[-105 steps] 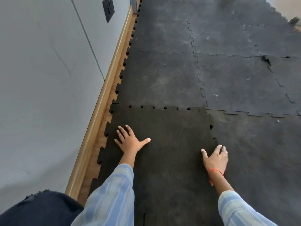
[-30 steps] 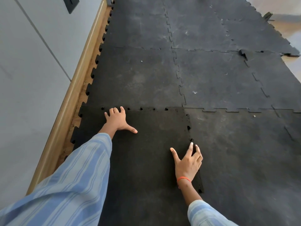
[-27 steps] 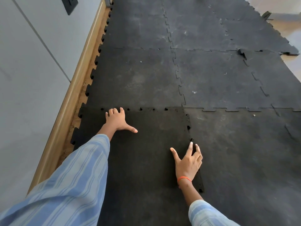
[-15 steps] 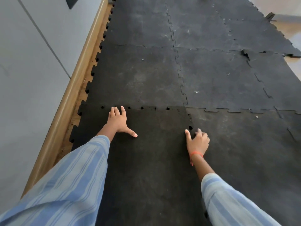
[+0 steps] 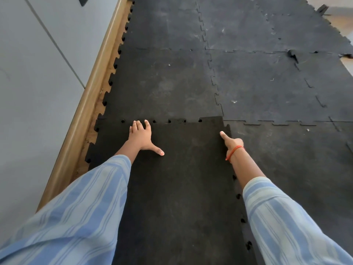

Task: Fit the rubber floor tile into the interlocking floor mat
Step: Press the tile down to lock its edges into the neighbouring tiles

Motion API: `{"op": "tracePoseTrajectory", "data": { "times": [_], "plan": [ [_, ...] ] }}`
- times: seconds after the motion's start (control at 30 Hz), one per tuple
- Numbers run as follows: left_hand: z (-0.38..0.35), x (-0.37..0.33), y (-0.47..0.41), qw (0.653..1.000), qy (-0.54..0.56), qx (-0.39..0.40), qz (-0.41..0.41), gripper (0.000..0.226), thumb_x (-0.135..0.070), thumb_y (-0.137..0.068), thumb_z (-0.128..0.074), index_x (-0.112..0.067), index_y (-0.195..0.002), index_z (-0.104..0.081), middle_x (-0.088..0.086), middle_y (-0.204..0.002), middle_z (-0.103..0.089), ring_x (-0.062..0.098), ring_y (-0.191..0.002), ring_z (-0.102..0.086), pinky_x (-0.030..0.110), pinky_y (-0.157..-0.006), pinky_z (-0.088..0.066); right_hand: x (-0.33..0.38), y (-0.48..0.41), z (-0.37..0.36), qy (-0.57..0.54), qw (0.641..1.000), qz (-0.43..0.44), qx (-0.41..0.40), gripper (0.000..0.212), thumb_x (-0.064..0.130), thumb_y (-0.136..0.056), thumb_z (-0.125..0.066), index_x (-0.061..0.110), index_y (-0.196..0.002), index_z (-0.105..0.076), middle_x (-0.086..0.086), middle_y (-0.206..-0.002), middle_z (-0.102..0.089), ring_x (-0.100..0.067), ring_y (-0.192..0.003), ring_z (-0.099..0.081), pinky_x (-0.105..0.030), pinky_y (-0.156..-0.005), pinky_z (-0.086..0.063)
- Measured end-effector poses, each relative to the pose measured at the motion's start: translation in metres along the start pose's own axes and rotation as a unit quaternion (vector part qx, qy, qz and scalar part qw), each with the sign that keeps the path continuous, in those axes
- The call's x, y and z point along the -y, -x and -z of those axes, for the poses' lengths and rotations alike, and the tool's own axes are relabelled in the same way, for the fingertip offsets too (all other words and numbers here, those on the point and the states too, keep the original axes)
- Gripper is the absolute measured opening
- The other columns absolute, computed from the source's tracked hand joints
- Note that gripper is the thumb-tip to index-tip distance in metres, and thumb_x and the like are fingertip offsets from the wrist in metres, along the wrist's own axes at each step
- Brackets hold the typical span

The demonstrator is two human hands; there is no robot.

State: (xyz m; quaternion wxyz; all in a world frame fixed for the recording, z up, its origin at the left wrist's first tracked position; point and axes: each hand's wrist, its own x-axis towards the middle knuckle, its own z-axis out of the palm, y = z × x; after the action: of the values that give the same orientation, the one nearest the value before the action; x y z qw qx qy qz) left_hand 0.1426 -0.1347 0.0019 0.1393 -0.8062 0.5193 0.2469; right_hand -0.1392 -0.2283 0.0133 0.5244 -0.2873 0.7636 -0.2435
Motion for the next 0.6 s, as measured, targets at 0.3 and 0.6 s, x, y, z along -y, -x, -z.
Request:
{"op": "tracePoseTrajectory", "data": {
  "times": [0.3, 0.6],
  "plan": [
    [0.004, 0.004, 0.004, 0.999, -0.043, -0.015, -0.008, 0.146, -0.079, -0.051, -0.07, -0.005, -0.15, 0.009, 0.028, -0.156, -0.001, 0.042, -0.145, 0.001, 0.05, -0.118, -0.006, -0.003, -0.007, -0.006, 0.067, 0.996, 0.019, -0.049, 0.062, 0.043, -0.073, -0.078, -0.005, -0.108, -0.06, -0.019, -0.115, -0.065, -0.035, -0.111, -0.057, -0.05, -0.098, -0.047],
    [0.005, 0.004, 0.009, 0.999, -0.03, -0.022, -0.008, 0.142, -0.075, -0.055, -0.072, -0.006, -0.151, 0.006, 0.025, -0.157, -0.002, 0.04, -0.145, 0.0, 0.048, -0.117, -0.009, 0.003, -0.013, -0.005, 0.087, 0.995, 0.005, -0.058, 0.056, 0.041, -0.067, -0.083, -0.001, -0.096, -0.059, -0.019, -0.112, -0.065, -0.038, -0.112, -0.056, -0.054, -0.095, -0.048]
  ]
}}
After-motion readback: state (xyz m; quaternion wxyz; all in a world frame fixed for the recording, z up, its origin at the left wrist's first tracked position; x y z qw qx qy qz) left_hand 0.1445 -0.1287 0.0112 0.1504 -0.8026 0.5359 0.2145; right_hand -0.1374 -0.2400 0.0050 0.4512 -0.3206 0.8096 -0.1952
